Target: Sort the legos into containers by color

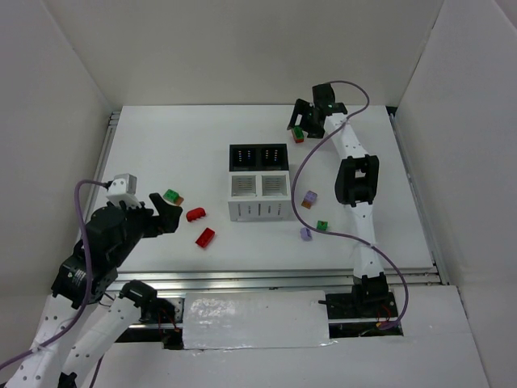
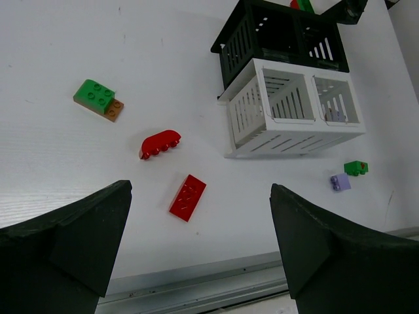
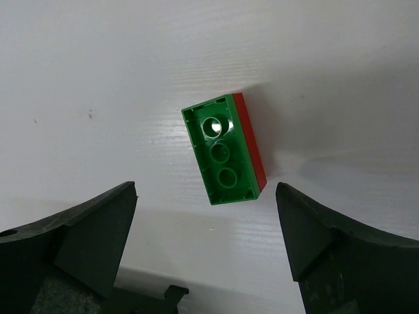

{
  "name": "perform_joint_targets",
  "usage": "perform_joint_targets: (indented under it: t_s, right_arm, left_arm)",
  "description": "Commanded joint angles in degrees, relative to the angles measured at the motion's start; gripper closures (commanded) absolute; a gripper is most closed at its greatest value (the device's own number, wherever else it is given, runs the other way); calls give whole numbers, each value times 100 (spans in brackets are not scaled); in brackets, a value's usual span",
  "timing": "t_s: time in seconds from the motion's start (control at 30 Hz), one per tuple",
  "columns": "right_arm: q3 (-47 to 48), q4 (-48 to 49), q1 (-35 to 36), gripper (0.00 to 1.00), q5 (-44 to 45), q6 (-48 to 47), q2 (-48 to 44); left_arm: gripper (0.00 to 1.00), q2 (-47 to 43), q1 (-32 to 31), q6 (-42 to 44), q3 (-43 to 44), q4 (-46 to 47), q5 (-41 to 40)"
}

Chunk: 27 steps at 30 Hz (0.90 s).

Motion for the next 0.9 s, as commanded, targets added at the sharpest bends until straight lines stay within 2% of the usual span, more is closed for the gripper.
perform_joint_targets:
  t_s: [0.0, 0.47, 0.53, 0.77, 0.8, 0.83, 0.87]
  right_arm:
    - [144, 286, 12, 7, 51, 185, 53]
    - [74, 304, 170, 19, 394, 791, 255]
    - [206, 251, 170, 31, 359, 826, 334]
    - [170, 251, 161, 42, 376, 844, 316]
    - [162, 251, 153, 53, 377, 853, 316]
    - [153, 242, 152, 58, 377, 853, 308]
    - [136, 242, 144, 59, 385, 879, 299]
  left_arm:
    - [1, -149, -145, -145, 53, 27, -312]
    - [0, 114, -189, -242, 159, 80, 286]
    - [0, 184, -189, -189, 158, 62, 225]
    - [0, 246, -189, -180, 18, 194, 172]
    - [0, 220, -189, -189, 18, 186, 128]
    - [0, 220, -189, -198, 9, 177, 127]
    - [0, 211, -197, -207, 0, 177, 110]
